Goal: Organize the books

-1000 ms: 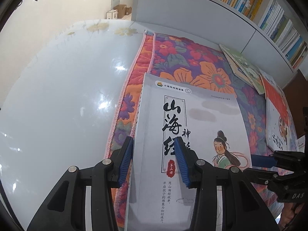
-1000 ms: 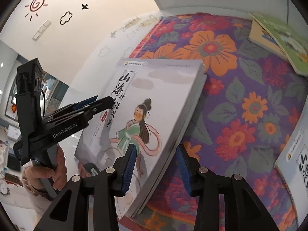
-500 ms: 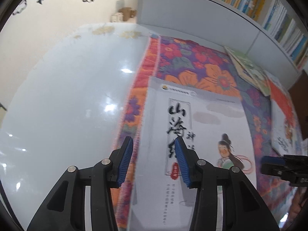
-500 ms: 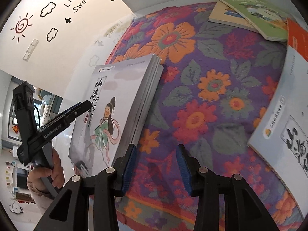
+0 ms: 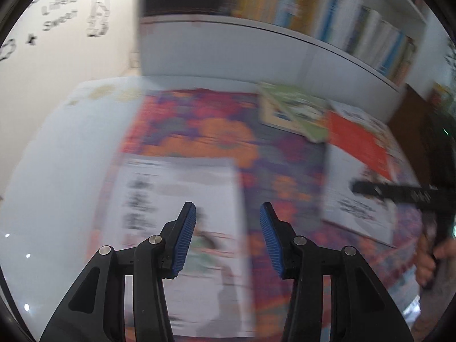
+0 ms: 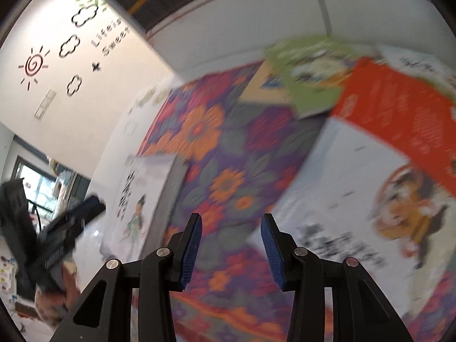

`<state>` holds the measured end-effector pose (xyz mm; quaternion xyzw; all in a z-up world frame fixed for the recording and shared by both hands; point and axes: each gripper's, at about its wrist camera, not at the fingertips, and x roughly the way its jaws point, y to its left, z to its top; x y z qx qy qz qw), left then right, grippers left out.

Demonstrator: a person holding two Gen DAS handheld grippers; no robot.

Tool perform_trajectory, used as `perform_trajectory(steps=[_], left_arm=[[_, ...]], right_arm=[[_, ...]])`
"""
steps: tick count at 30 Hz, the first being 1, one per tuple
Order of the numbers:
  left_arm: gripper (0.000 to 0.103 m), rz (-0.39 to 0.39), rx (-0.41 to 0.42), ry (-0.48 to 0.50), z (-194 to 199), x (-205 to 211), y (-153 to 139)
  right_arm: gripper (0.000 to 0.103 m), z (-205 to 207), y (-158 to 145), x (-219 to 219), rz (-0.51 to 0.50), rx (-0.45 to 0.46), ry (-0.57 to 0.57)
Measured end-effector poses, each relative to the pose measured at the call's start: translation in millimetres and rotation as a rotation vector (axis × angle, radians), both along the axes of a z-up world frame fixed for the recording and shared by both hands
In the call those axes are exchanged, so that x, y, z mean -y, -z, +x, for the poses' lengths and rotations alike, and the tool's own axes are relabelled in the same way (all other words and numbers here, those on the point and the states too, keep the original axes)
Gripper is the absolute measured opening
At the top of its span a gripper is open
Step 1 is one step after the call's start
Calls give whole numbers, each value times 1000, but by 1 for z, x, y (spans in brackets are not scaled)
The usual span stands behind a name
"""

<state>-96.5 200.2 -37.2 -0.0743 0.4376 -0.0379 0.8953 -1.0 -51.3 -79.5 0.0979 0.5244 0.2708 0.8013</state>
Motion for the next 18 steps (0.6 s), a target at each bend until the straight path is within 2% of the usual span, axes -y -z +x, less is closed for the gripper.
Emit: perform_trajectory(steps=[5,9,12,14,18], left_arm=[[44,-84,-52,90,7,67,24],[44,-166,-105,128,4,109,52],[44,-214,-153,137,5,136,72],[44,-229,-174,144,6,152,79],[44,-195,-174,155,10,176,81]], right_arm=[[41,24,0,58,-10,35,71],[41,41,8,106,-66,69,119],[41,56,19,143,-46,56,155],[41,63,22,162,-43,71,176],[41,73,29,185,-60,73,174]])
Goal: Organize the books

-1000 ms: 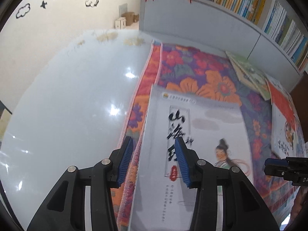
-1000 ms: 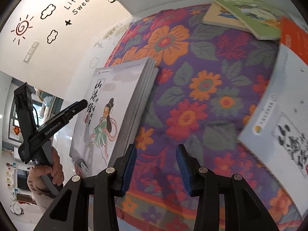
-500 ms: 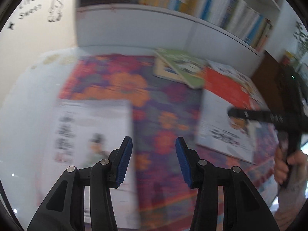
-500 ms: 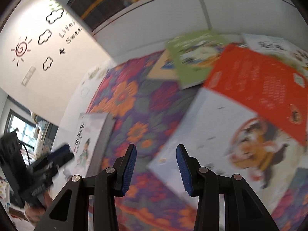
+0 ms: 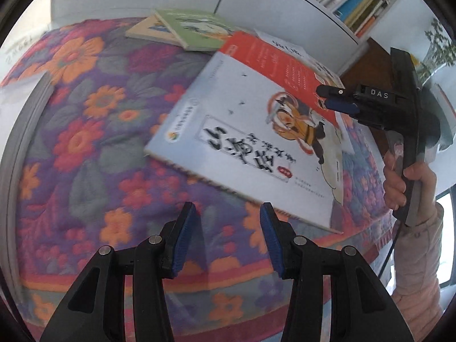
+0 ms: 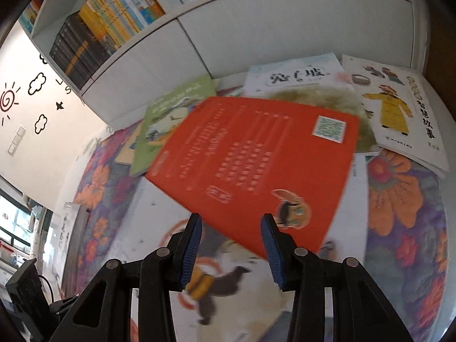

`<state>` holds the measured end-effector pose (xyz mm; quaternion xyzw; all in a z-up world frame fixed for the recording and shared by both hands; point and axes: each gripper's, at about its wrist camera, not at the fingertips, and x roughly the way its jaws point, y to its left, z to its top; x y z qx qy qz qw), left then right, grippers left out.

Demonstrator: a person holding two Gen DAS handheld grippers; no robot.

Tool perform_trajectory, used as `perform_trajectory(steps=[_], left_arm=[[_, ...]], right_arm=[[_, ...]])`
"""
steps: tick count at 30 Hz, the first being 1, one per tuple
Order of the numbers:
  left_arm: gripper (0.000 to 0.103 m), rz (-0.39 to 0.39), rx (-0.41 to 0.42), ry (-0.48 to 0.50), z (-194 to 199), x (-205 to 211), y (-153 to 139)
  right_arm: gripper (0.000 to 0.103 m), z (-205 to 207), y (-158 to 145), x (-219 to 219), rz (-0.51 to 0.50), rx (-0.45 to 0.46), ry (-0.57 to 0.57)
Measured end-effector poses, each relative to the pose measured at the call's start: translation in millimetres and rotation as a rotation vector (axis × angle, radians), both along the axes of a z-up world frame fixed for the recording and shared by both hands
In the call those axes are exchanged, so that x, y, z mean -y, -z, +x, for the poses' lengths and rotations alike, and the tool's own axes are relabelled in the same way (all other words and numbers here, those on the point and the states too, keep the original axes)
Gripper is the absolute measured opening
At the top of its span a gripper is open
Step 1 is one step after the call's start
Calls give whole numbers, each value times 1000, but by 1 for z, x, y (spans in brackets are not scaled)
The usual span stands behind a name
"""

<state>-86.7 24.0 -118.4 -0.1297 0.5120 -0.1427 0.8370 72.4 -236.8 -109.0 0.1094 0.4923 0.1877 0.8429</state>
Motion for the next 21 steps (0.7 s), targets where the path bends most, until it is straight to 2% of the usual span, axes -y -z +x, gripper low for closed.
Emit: perform_trajectory(steps=[3,5,8,11,13,15,17,19,21], left_arm=[[44,2,-9,27,6,12,-2],[44,15,-9,36,10,19,-1],[46,33,-7,40,15,25,-2],[46,21,-8,42,16,19,-3],[46,2,-10,38,16,14,-2],[46,-21,-12,33,15,7,-2],[46,-24,-12,20,14,0,-2],[46,-11,-21,6,13,-5,-2],[46,50,-29,-17,7,-12,-6]], right_arm=[[42,3,12,4,-2,-30,-23],[42,-2,12,3,2,-9,-38],[44,-10,14,-5,10,-24,-93],[47,-25,12,-15,-87,8,-113],[54,-33,17,-20,-108,-14,-115],[54,-45,17,-25,-125,-6,-132],[55,-61,17,-34,-145,-22,-176],[56,-78,23,-43,-140,-79,-211],[57,-101,23,-55,-118,-115,-265]])
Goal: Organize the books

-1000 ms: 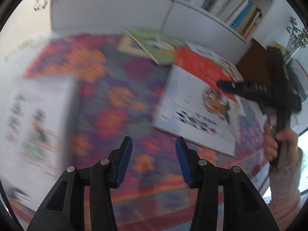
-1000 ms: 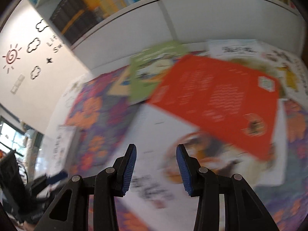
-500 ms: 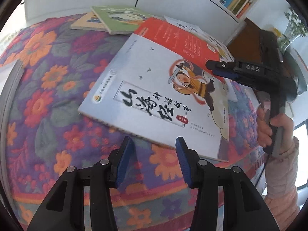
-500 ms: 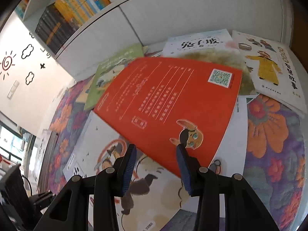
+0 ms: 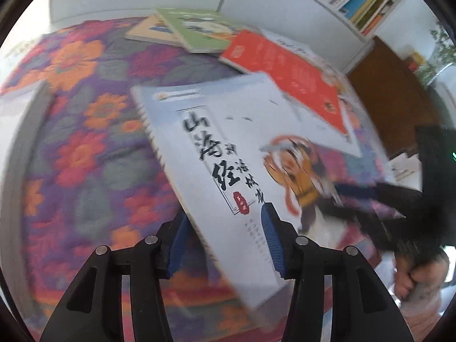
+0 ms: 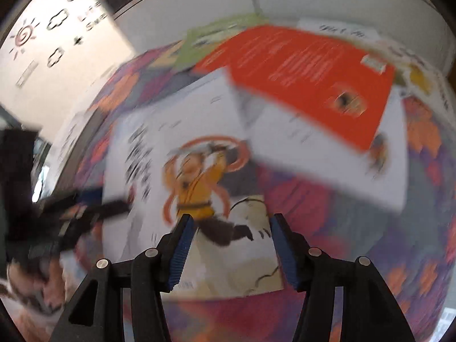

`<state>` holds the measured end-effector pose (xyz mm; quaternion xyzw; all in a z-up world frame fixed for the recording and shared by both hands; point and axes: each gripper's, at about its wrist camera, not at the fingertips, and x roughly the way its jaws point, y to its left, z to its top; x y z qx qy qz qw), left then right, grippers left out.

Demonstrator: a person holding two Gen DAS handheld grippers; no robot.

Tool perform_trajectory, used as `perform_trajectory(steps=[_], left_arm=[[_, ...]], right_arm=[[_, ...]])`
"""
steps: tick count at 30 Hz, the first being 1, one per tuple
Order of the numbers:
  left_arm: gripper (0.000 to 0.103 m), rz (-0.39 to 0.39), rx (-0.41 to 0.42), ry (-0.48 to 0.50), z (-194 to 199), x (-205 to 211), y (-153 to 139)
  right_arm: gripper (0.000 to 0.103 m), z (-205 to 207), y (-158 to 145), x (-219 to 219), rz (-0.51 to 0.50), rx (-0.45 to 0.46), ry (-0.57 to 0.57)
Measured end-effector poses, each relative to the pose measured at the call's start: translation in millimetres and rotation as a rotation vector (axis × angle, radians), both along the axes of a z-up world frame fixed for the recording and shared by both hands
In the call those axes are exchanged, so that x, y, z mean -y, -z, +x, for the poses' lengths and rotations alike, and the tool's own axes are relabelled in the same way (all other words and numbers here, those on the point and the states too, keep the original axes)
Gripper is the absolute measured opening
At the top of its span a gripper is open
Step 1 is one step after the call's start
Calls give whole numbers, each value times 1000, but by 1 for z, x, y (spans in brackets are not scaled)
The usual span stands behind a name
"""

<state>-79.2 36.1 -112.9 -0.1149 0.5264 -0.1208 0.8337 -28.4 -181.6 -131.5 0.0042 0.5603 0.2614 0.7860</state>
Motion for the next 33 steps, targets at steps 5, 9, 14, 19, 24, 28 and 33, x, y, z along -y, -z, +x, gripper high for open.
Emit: perform_trajectory(steps=[5,9,14,19,24,28,33], left_arm=[[48,-60,2,0,-5,-27,5],[48,-106,5,23,-5,-35,7],[48,-144,14,53,-2,-37,9],[48,-216,1,50,1,-47,12],[48,-169,18,62,0,-39,10],[48,-154,27,66,0,-38,10],[36,-151,27,46,1,-44,12]], right_arm=[[57,-21,7,-9,117,-142,-107],[57,-2,12,2,213,-191,-100],[81,16,18,4,364,-266,-152],[84,18,15,-5,367,-227,-183],[81,25,13,-2,361,-211,-187],[51,36,15,3,315,-174,-145],[42,47,22,18,376,-228,-150]])
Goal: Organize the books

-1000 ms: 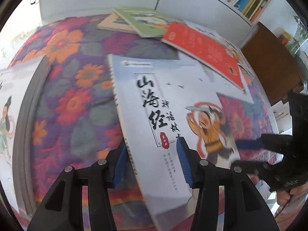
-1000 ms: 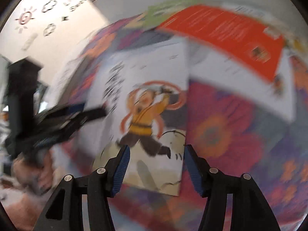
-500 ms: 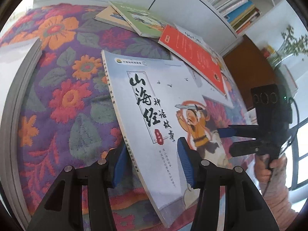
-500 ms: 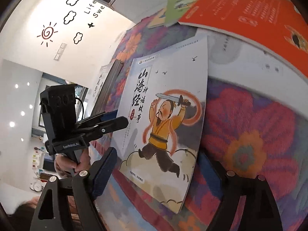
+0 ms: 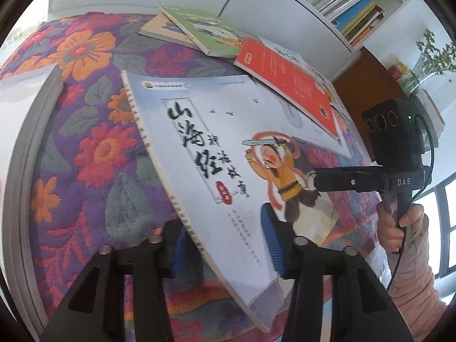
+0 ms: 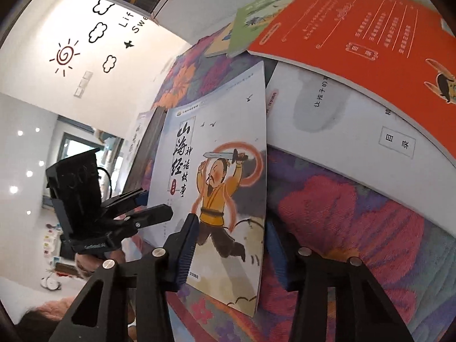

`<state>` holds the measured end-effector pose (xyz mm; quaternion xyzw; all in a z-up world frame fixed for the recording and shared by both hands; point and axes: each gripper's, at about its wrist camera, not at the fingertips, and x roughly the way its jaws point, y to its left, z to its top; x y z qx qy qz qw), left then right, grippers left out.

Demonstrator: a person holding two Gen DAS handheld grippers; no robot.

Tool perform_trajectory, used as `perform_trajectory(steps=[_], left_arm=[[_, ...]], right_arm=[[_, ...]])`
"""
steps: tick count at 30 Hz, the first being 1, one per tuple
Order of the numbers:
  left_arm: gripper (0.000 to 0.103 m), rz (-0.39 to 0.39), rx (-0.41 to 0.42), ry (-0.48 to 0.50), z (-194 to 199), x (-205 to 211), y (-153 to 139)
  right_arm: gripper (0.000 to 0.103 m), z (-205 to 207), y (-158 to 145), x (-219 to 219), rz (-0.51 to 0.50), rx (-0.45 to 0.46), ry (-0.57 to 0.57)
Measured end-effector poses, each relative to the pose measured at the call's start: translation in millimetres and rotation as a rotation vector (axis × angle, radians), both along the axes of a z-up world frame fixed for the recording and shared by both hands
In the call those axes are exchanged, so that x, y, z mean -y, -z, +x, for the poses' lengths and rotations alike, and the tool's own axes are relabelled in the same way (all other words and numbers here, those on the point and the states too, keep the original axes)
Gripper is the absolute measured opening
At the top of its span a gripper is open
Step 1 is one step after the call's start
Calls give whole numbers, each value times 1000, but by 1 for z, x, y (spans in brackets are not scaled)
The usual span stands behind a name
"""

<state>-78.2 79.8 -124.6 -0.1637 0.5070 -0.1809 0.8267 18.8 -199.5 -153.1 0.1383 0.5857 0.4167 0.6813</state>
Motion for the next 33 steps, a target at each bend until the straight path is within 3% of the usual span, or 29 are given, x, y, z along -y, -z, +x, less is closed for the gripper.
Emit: perform_trajectory(steps=[1,4,8,12,16,21,33], left_arm=[[31,-6,-3,-14,1,-3,1],[30,-41,-16,-39,1,-10,4],[30,21,-18,-36,-8,-2,-1],[30,-16,-44,-23,-8,-9,1],[30,-27,-70,-18,-3,-12,2],[30,-1,-57,8,-5,-9,0],[31,78,-13,-9,-4,1,-4]], right_arm=[[33,1,1,3,-8,2,-4],[17,1,6,6,-22,-5,31],[17,-21,5,7,-19,-24,59],[17,-51,-1,4,-59,-20,-49],[17,-28,13,15,29,-128,-6],[17,-2,25,17,122,-202,1],[14,-26,3,-7,-32,-13,38]])
